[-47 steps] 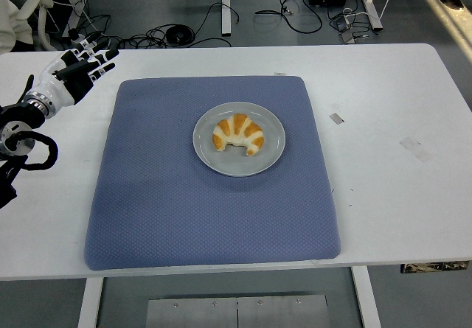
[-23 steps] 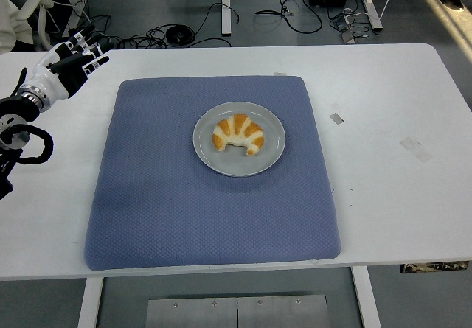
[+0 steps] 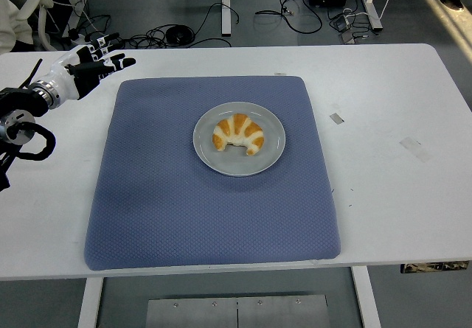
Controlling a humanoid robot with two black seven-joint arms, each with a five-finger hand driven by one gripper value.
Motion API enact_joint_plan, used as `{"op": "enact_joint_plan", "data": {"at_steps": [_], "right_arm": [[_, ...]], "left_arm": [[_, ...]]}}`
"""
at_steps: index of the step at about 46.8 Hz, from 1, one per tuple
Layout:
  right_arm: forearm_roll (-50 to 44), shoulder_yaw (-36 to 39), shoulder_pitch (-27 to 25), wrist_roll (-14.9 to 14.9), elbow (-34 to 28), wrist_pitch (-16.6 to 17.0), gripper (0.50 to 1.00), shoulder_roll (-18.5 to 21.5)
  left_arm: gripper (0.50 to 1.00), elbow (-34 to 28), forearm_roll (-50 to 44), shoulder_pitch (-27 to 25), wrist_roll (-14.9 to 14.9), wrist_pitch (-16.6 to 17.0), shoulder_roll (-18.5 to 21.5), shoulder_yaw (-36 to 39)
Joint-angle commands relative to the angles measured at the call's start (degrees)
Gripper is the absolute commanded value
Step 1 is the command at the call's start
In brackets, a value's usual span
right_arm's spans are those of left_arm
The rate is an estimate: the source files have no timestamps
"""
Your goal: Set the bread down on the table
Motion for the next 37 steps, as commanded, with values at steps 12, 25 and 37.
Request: {"op": "enact_joint_plan", "data": {"at_steps": [12, 25, 37], "right_arm": [[-0.1, 0.1, 0.0, 0.0, 0.0, 0.0, 1.000, 0.0], [-0.1, 0.0, 0.0, 0.0, 0.0, 0.0, 1.000, 0.0], [-0.1, 0.0, 0.0, 0.0, 0.0, 0.0, 1.000, 0.0]], "left_arm": [[0.983, -3.6, 6.5, -4.3, 0.6, -1.0, 0.1, 5.3], [0.983, -4.5, 7.0, -7.1, 0.6, -0.7, 0.2, 8.0], [0.983, -9.1, 7.1, -9.6, 0.7, 2.0, 0.0, 16.2]]}}
